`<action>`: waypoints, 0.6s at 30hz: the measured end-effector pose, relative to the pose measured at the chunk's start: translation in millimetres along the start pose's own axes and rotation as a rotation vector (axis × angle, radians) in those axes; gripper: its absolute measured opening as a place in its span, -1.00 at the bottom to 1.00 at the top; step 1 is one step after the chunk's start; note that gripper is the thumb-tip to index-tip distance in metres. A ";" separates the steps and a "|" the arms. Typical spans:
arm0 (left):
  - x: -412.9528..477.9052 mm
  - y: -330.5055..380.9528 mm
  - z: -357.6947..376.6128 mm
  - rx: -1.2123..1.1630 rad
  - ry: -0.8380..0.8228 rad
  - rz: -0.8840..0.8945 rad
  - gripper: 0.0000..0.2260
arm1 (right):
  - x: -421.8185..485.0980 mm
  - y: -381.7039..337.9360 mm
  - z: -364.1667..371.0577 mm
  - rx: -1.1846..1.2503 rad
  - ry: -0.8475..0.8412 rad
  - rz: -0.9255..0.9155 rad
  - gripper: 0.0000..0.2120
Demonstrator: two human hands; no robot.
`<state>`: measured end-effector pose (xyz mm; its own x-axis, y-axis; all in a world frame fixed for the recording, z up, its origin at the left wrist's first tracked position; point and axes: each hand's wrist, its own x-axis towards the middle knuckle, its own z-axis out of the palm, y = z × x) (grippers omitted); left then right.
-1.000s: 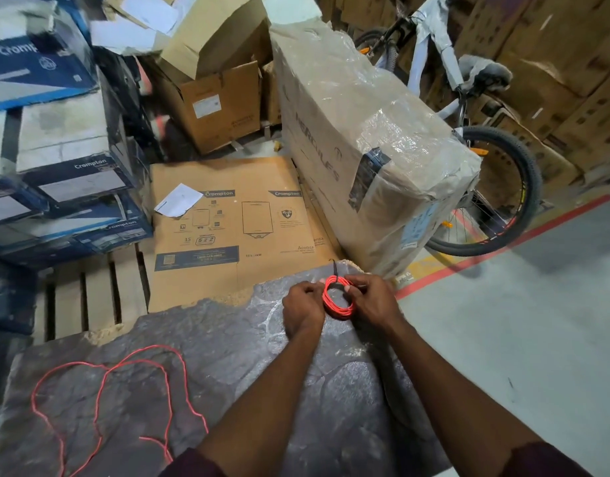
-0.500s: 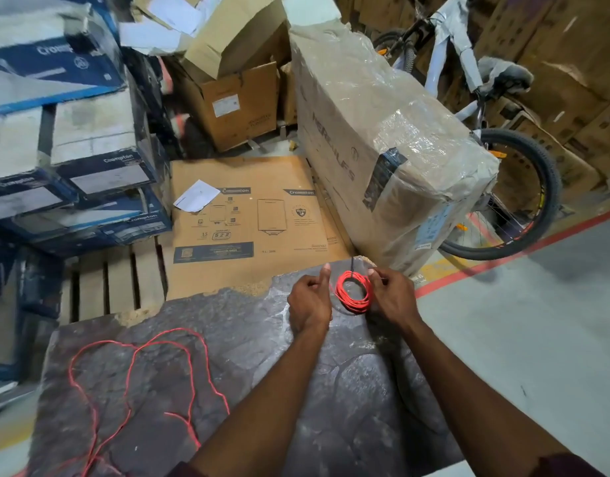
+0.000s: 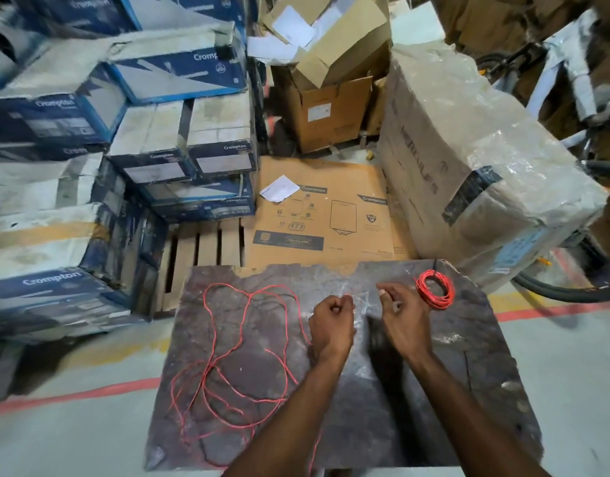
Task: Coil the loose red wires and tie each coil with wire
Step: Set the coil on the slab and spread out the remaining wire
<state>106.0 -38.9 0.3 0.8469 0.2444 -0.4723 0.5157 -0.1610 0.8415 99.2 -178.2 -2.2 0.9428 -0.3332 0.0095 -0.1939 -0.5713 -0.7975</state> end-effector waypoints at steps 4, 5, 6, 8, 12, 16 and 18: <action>-21.2 -6.0 -53.6 -0.139 -0.018 0.062 -0.74 | -33.9 -29.7 29.7 0.086 -0.024 0.040 -0.89; -26.0 -9.9 -67.6 -0.158 -0.010 0.087 -0.73 | -42.2 -37.0 36.4 0.092 -0.023 0.032 -0.90; -29.8 -14.8 -80.8 -0.160 -0.003 0.109 -0.73 | -50.1 -43.9 43.0 0.088 -0.019 0.014 -0.89; -35.9 -26.4 -107.2 -0.118 0.016 0.145 -0.76 | -66.1 -56.7 54.8 0.042 0.005 -0.045 -0.87; -46.5 -41.9 -162.3 -0.110 0.045 0.207 -0.96 | -94.2 -72.5 78.9 -0.137 0.002 -0.232 -0.73; -46.5 -56.7 -217.2 0.046 0.128 0.336 -0.75 | -116.7 -87.3 98.9 -0.407 -0.101 -0.264 -0.55; -45.5 -59.6 -242.0 0.154 0.145 0.398 -0.68 | -126.2 -93.2 106.9 -0.500 -0.154 -0.283 -0.48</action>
<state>5.3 191.0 35.1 0.9618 0.2648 -0.0690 0.1764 -0.4075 0.8960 27.3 -2.8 6.5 0.9977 -0.0252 0.0623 0.0015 -0.9183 -0.3958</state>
